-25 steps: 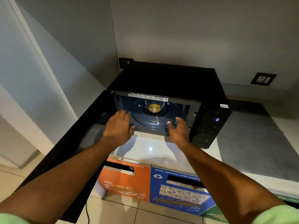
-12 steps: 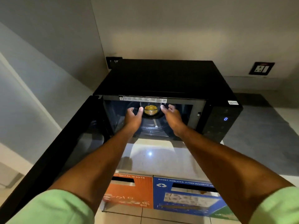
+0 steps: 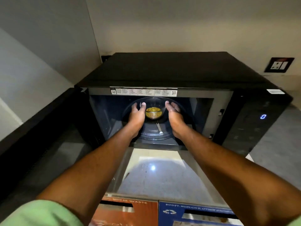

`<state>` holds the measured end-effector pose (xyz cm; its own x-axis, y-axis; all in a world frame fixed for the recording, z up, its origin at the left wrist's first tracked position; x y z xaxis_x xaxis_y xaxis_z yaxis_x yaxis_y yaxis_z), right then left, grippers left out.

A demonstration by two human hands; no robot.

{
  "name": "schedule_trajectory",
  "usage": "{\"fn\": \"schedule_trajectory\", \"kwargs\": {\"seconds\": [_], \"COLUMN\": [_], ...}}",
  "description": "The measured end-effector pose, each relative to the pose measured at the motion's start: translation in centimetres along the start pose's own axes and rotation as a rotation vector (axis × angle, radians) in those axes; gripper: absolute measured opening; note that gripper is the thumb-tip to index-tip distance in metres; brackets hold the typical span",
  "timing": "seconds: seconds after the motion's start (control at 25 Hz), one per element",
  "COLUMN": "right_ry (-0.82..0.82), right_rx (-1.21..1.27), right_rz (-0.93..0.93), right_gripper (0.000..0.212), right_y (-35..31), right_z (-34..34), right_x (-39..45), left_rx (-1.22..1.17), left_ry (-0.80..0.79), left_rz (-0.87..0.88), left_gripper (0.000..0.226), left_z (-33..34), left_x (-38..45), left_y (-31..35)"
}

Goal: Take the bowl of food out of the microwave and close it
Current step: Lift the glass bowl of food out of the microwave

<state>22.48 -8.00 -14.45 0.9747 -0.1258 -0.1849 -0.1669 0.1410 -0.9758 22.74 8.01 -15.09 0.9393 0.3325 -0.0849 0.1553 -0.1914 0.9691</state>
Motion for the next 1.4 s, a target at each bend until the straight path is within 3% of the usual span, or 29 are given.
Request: {"fn": "schedule_trajectory", "kwargs": {"seconds": [0.16,0.48,0.76,1.4], "right_ry": [-0.041,-0.044,-0.056,0.015], "right_rx": [0.016,0.087,0.118,0.160], "right_rz": [-0.074,-0.081,-0.051,0.070], "right_gripper": [0.051,0.039,0.046,0.044], "right_y": [0.6,1.4,1.5,-1.6], "right_z": [0.9,2.4,2.0,0.0], "right_x": [1.9,3.1,1.8,-11.0], "left_rx": [0.050,-0.083,-0.211,-0.156], "left_ry": [0.038,0.038,-0.020,0.008], "left_rz": [0.000,-0.023,-0.081,-0.144], "left_gripper": [0.061,0.056,0.044,0.041], "left_z": [1.0,2.3,2.9,-0.3], "left_x": [2.5,3.9,2.5,-11.9], "left_y": [-1.3,-1.9,-1.7,2.9]}}
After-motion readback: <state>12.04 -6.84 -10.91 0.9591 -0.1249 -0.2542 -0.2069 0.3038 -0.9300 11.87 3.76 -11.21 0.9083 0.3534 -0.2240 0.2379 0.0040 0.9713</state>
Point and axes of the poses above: each hand's wrist, its own x-axis towards the middle knuckle, its own z-axis out of the palm, y = z × x, the point moved 3 cm from there along x, towards the middle knuckle, and after that the axes turned 5 degrees about x, right-handed, at the moved point
